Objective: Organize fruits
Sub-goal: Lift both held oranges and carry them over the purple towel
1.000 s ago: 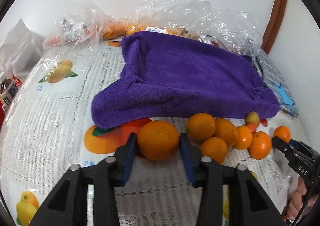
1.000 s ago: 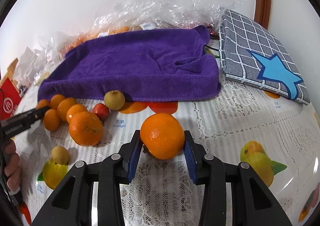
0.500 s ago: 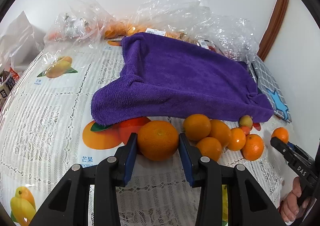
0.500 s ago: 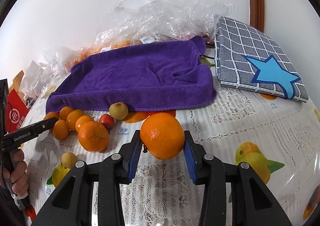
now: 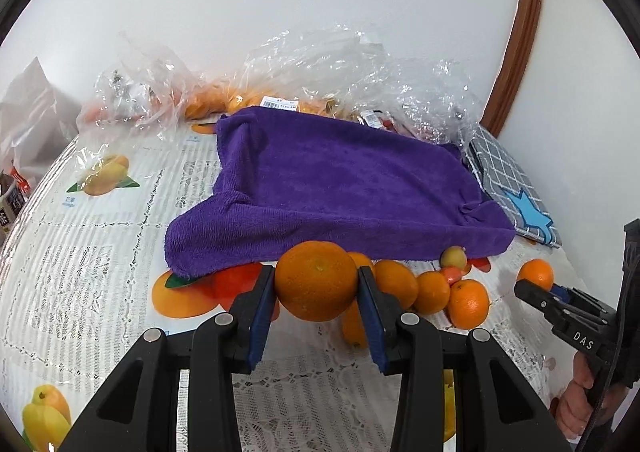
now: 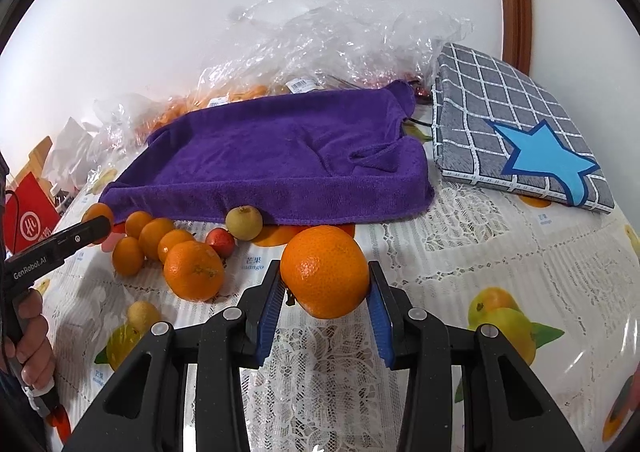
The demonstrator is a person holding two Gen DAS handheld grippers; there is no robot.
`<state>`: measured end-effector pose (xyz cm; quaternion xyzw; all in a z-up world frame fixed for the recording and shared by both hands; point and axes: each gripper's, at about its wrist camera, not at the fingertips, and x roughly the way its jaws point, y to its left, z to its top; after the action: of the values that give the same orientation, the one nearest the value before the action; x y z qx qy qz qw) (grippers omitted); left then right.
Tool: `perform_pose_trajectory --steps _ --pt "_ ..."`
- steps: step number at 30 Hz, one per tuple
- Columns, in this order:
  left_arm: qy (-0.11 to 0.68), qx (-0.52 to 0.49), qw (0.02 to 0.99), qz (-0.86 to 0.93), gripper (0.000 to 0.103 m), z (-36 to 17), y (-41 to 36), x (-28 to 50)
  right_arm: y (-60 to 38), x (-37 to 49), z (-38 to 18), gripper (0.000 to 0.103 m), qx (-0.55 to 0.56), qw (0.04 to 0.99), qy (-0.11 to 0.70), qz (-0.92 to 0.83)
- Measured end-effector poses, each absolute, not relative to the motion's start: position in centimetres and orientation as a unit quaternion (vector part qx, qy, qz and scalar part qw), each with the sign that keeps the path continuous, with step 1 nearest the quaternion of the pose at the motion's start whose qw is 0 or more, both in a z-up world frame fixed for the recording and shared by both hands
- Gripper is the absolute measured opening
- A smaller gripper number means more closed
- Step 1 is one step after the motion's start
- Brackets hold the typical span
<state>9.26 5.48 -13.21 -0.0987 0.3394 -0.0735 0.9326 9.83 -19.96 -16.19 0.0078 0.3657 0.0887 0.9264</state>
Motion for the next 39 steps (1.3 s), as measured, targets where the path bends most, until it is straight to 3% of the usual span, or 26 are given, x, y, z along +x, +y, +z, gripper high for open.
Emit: perform_pose_trajectory --steps 13,21,31,39 --pt "0.314 -0.130 0.937 -0.072 0.038 -11.3 6.8 8.2 -19.5 8.1 -12.1 0.040 0.022 0.927 0.364 0.092" --pt "0.300 -0.135 0.942 -0.062 0.038 -6.9 8.2 9.4 -19.5 10.4 -8.0 0.040 0.030 0.934 0.343 0.098" --pt "0.291 -0.130 0.947 -0.032 0.038 -2.8 9.4 15.7 -19.7 17.1 -4.6 0.040 0.030 0.941 0.322 0.098" --pt "0.314 -0.132 0.939 -0.041 0.038 -4.4 7.1 22.6 -20.2 23.4 -5.0 0.040 0.029 0.940 0.326 0.096"
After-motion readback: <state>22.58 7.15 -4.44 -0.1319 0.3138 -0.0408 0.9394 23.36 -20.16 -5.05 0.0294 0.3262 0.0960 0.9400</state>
